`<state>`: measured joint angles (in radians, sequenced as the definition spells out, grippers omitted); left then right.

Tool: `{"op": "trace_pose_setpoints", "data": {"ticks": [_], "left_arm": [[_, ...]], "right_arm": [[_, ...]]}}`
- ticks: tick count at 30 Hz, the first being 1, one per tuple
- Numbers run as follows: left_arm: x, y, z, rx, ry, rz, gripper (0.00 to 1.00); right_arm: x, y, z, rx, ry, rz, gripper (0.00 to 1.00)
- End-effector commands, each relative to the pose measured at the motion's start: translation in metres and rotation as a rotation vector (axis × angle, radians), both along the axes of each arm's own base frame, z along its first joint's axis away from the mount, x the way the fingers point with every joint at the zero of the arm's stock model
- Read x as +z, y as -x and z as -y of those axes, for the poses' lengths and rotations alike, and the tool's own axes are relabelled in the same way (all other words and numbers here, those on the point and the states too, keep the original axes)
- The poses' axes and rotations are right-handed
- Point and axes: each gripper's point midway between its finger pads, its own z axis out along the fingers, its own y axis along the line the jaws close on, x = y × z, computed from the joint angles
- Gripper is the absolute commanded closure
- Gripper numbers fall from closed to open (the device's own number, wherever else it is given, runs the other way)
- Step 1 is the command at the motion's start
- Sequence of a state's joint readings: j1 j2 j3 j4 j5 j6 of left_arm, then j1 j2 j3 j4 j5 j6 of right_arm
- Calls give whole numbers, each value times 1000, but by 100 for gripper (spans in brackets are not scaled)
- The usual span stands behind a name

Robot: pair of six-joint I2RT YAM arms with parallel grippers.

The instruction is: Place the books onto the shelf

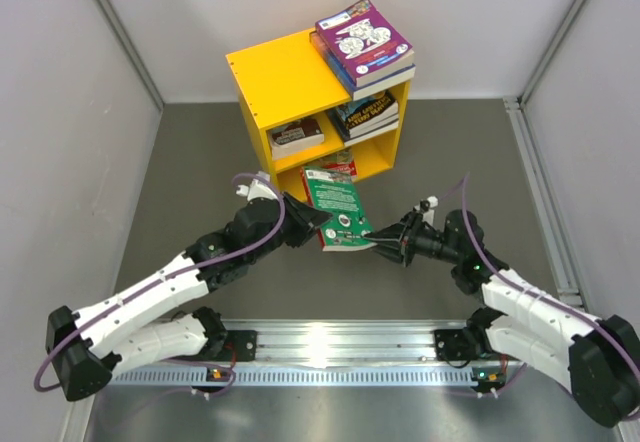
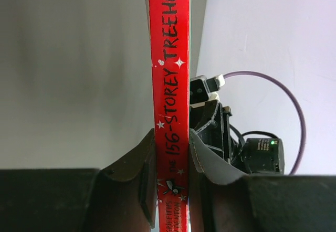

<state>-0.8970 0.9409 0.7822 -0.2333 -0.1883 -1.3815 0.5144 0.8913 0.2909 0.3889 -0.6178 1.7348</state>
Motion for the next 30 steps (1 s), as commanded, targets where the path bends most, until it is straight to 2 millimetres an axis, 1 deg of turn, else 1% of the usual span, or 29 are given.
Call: {"op": "trace_pose_setpoints", "data": {"ticks": [1, 2, 3, 4, 5, 6, 7, 8, 9, 10, 11, 12, 13, 14, 15, 16, 17, 18, 20, 21, 22, 23, 24, 25, 26, 28, 29, 30], "left_arm": [[14, 3, 12, -55, 41, 33, 100], [8, 5, 15, -78, 27, 25, 100], [0, 9, 20, -119, 8, 9, 100], [-19, 12, 25, -145, -25, -34, 100], [-28, 15, 29, -172, -36, -55, 97], [-35, 24, 35, -233, -38, -83, 86], [-52, 27, 37, -250, -67, -126, 79], [-58, 29, 39, -262, -75, -142, 68], [-63, 32, 40, -279, -82, -159, 56], [-70, 36, 39, -287, -94, -176, 45], [-72, 36, 37, -282, -101, -179, 41], [-75, 36, 34, -277, -112, -184, 39], [-78, 36, 30, -262, -123, -179, 38], [-80, 36, 27, -252, -131, -180, 39], [-79, 36, 24, -243, -124, -175, 39], [-83, 34, 21, -222, -131, -173, 40], [-82, 32, 21, -214, -119, -161, 40], [-82, 30, 20, -205, -121, -158, 40], [-77, 27, 22, -204, -122, -144, 40], [-81, 27, 22, -212, -149, -149, 40], [-72, 24, 24, -213, -147, -136, 40], [-71, 23, 25, -225, -164, -122, 40], [-67, 22, 26, -231, -175, -122, 40], [-66, 18, 24, -212, -190, -112, 41], [-62, 16, 20, -201, -211, -103, 41], [-62, 16, 19, -196, -212, -100, 41], [-60, 16, 17, -191, -211, -93, 41], [-60, 17, 15, -188, -215, -97, 41]], "right_arm": [[11, -14, -6, 8, 42, 74, 95], [6, -16, -7, 15, 62, 77, 97], [6, -17, -7, 18, 71, 81, 100], [4, -18, -7, 16, 90, 72, 100], [-1, -21, -5, 15, 125, 98, 100], [-5, -22, -3, 14, 155, 105, 100], [2, -30, 1, 1, 188, 133, 100], [-18, -31, 10, 5, 307, 131, 100], [-25, -32, 17, 7, 375, 123, 100], [-9, -43, 21, -9, 404, 183, 100], [-18, -44, 27, 10, 485, 212, 100], [-15, -49, 30, 6, 512, 231, 100], [-3, -57, 31, -4, 521, 270, 100], [-5, -62, 31, 8, 540, 284, 100], [-3, -67, 31, 4, 546, 295, 100], [7, -72, 29, 1, 541, 320, 100], [5, -77, 27, 11, 556, 327, 100], [13, -83, 25, 6, 552, 349, 100], [12, -93, 21, 10, 552, 354, 100], [13, -97, 19, 10, 547, 360, 100], [21, -105, 15, 2, 534, 385, 100], [18, -110, 11, 9, 525, 374, 100], [26, -118, 8, -7, 505, 403, 100], [29, -122, 6, -10, 493, 410, 100], [29, -138, 3, -38, 481, 406, 100], [29, -146, 1, -53, 461, 410, 100], [30, -153, 3, -74, 445, 416, 100], [34, -162, 1, -95, 406, 424, 100]]}}
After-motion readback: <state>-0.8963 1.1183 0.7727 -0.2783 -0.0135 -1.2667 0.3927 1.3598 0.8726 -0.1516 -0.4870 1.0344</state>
